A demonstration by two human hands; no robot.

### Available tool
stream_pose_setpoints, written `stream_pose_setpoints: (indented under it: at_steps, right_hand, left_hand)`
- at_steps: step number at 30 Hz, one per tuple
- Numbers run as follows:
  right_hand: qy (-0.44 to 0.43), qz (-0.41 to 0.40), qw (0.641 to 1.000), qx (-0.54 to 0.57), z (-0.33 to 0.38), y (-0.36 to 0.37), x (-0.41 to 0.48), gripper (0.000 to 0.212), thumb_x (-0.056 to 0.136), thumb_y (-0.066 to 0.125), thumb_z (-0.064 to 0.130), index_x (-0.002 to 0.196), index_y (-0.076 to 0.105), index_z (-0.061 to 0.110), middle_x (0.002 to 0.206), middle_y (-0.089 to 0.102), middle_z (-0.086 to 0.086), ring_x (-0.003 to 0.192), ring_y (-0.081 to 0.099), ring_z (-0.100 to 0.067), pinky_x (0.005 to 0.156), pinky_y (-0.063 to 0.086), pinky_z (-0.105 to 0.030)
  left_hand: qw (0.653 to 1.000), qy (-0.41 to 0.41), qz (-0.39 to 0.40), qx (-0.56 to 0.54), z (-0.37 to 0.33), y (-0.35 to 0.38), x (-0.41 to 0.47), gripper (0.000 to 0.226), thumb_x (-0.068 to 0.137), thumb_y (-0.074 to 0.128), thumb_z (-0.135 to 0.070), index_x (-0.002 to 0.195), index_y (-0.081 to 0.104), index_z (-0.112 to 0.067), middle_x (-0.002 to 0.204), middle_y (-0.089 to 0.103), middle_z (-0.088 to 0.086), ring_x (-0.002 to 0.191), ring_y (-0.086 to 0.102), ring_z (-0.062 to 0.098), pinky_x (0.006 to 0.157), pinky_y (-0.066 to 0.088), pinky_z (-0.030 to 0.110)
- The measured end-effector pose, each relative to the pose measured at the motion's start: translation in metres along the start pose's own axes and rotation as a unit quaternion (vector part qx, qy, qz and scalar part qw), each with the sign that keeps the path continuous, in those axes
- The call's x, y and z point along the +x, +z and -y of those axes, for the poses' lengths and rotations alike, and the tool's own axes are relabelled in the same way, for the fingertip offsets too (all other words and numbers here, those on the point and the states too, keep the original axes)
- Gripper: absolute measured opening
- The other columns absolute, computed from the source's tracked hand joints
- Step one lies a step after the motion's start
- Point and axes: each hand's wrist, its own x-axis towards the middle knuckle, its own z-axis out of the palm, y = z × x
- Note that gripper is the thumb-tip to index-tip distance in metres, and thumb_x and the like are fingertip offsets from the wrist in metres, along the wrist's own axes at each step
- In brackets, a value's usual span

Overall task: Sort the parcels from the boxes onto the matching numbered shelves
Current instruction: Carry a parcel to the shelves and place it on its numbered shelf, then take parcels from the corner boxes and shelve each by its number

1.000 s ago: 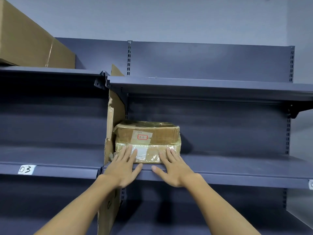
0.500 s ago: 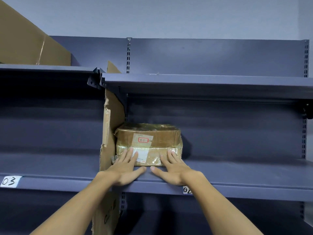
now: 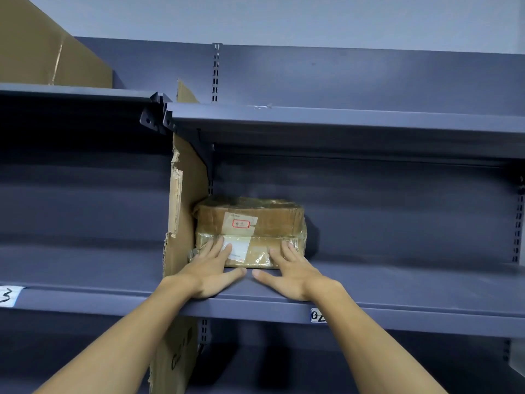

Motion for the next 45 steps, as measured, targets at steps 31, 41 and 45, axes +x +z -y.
stream_pose_setpoints:
  at_steps: [31,41,45]
  right_hand:
    - [0.187,-0.040,0.972,-0.138,-0.134,0.049,-0.335,0.079,0.094,0.044,0.069,0.159,0.018,0.032,0.168,0.010,-0.003,0.155,-0.002,-0.018,0.123,0.001,-0.051]
    - [0.332,0.047,0.936,-0.104,-0.191,0.075,-0.497,0.082,0.093,0.038,0.075,0.159,0.020,0.030,0.165,0.022,-0.005,0.155,0.005,-0.024,0.122,0.005,-0.058]
    - [0.356,0.053,0.927,-0.101,-0.218,0.077,-0.555,0.082,0.093,0.034,0.076,0.159,0.021,0.029,0.165,0.022,-0.004,0.155,0.006,-0.023,0.121,0.005,-0.058]
  left_hand:
    - [0.896,0.440,-0.059,0.005,-0.198,0.144,-0.150,0.084,0.084,0.014,-0.074,0.158,0.018,-0.034,0.162,0.024,-0.008,0.150,0.019,0.012,0.123,0.005,0.033]
    - [0.839,0.540,0.041,-0.048,-0.335,0.225,-0.216,0.084,0.083,0.020,-0.078,0.156,0.024,-0.036,0.160,0.030,-0.008,0.147,0.026,0.012,0.120,0.021,0.036]
    - [0.817,0.573,0.045,-0.050,-0.396,0.249,-0.242,0.081,0.087,0.025,-0.076,0.155,0.030,-0.031,0.156,0.038,-0.006,0.142,0.034,0.014,0.116,0.028,0.036]
